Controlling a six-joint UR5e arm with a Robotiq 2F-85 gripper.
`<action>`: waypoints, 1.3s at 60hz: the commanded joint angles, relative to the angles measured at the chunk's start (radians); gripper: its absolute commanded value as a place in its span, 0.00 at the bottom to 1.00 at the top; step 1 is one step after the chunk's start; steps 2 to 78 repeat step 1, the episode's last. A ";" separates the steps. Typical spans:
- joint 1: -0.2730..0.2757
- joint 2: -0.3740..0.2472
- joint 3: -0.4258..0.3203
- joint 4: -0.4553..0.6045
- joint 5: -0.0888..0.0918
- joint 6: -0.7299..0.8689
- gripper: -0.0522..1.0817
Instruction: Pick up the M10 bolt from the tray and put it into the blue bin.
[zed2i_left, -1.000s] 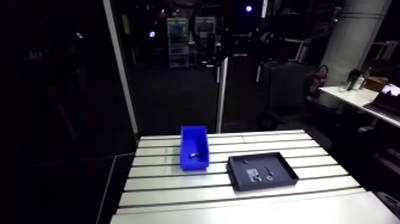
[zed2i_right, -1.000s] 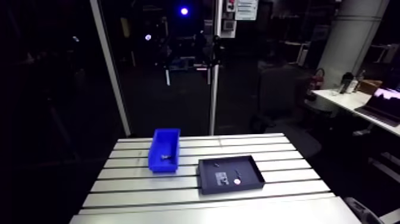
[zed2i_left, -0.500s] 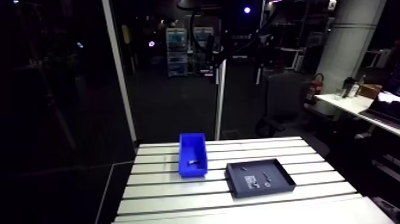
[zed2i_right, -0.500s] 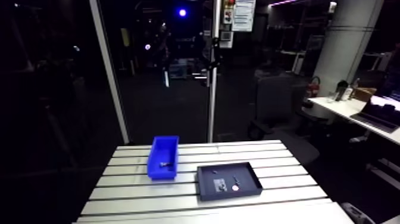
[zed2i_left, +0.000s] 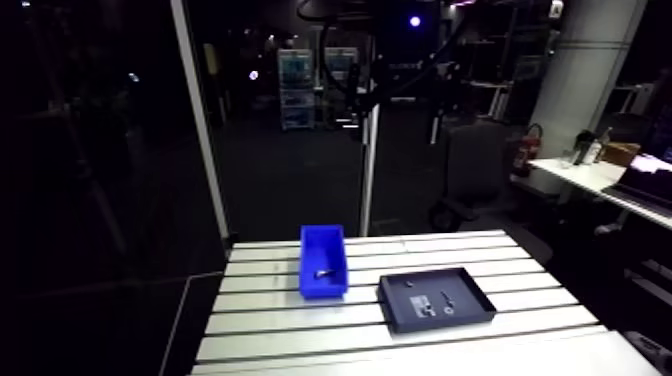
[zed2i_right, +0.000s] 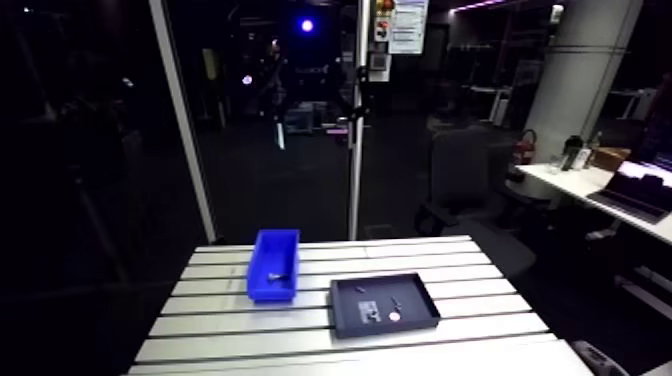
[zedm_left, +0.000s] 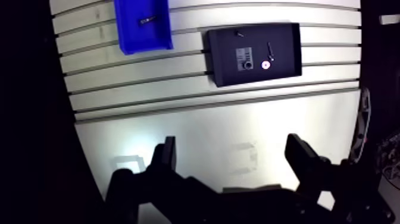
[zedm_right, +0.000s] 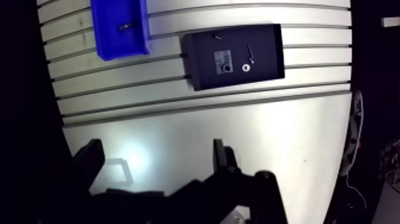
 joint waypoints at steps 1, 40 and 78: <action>0.000 0.000 0.003 -0.001 -0.001 -0.001 0.05; 0.000 0.000 0.003 -0.001 -0.001 -0.001 0.05; 0.000 0.000 0.003 -0.001 -0.001 -0.001 0.05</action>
